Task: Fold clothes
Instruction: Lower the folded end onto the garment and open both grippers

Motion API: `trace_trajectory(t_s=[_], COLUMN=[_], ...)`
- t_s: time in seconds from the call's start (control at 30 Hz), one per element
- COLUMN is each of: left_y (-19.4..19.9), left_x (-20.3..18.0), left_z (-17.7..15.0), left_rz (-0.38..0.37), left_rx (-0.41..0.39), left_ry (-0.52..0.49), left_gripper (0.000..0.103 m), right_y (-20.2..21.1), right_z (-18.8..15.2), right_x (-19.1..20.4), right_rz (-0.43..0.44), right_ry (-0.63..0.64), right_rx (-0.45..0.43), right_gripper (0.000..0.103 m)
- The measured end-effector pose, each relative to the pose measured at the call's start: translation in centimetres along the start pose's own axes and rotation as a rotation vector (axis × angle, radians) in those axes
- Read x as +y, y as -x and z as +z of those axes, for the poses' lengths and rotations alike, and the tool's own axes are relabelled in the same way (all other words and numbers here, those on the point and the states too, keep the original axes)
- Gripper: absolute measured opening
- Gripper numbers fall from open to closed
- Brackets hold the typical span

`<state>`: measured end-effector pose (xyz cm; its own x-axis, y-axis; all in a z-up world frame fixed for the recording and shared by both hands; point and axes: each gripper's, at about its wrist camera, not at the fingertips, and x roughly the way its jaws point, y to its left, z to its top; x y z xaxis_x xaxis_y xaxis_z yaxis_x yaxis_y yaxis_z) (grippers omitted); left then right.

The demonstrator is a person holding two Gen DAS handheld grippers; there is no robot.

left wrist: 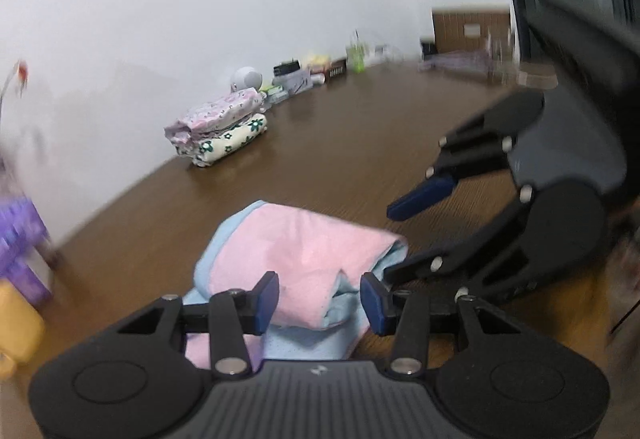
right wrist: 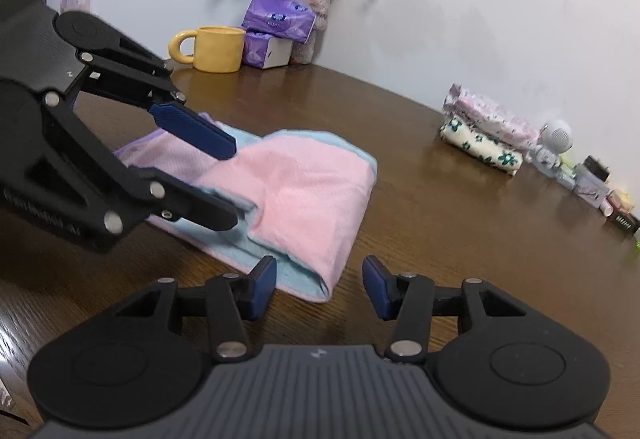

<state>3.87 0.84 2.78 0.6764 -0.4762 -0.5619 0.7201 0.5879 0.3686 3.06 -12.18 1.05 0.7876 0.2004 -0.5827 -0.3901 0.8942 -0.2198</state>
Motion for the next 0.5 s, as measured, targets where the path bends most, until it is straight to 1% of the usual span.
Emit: trace_trajectory(t_s=[0.03, 0.07, 0.1, 0.17, 0.23, 0.27, 0.3, 0.37, 0.4, 0.47, 0.5], left_y=[-0.2, -0.3, -0.5, -0.8, -1.1, -1.1, -1.1, -1.0, -0.9, -0.9, -1.0], left_x=[-0.7, -1.4, -2.0, -3.1, -4.2, -4.5, -4.7, -5.2, -5.4, -5.6, -5.6], left_z=[0.1, 0.2, 0.2, 0.0, -0.3, -0.6, -0.8, -1.1, -1.2, -1.4, -1.5], left_rz=[0.034, 0.063, 0.089, 0.136, 0.183, 0.207, 0.231, 0.279, 0.297, 0.306, 0.302], left_rx=[0.015, 0.027, 0.038, 0.060, 0.077, 0.079, 0.080, 0.072, 0.067, 0.070, 0.077], left_ry=[-0.049, -0.089, -0.127, -0.187, -0.225, -0.227, -0.226, -0.206, -0.192, -0.165, -0.150], left_gripper=[0.038, 0.036, 0.033, 0.029, 0.021, 0.019, 0.014, 0.012, 0.010, 0.010, 0.010], right_y=[-0.1, -0.3, -0.4, -0.5, -0.6, -0.5, -0.5, -0.4, -0.3, -0.1, 0.0], right_z=[-0.2, -0.4, -0.4, -0.4, -0.4, -0.5, -0.5, -0.6, -0.7, -0.9, -1.1], right_x=[-0.2, -0.4, -0.6, -1.0, -1.2, -1.3, -1.5, -1.8, -2.2, -3.2, -3.5], right_rz=[0.007, 0.014, 0.023, 0.044, 0.060, 0.067, 0.073, 0.087, 0.096, 0.116, 0.126], right_ry=[-0.003, -0.005, -0.012, -0.028, -0.041, -0.053, -0.066, -0.092, -0.125, -0.192, -0.219], right_rx=[0.000, -0.001, -0.007, -0.022, -0.039, -0.048, -0.057, -0.075, -0.084, -0.102, -0.103], right_gripper=[0.042, 0.039, 0.038, 0.033, 0.028, 0.023, 0.022, 0.014, 0.012, 0.008, 0.008])
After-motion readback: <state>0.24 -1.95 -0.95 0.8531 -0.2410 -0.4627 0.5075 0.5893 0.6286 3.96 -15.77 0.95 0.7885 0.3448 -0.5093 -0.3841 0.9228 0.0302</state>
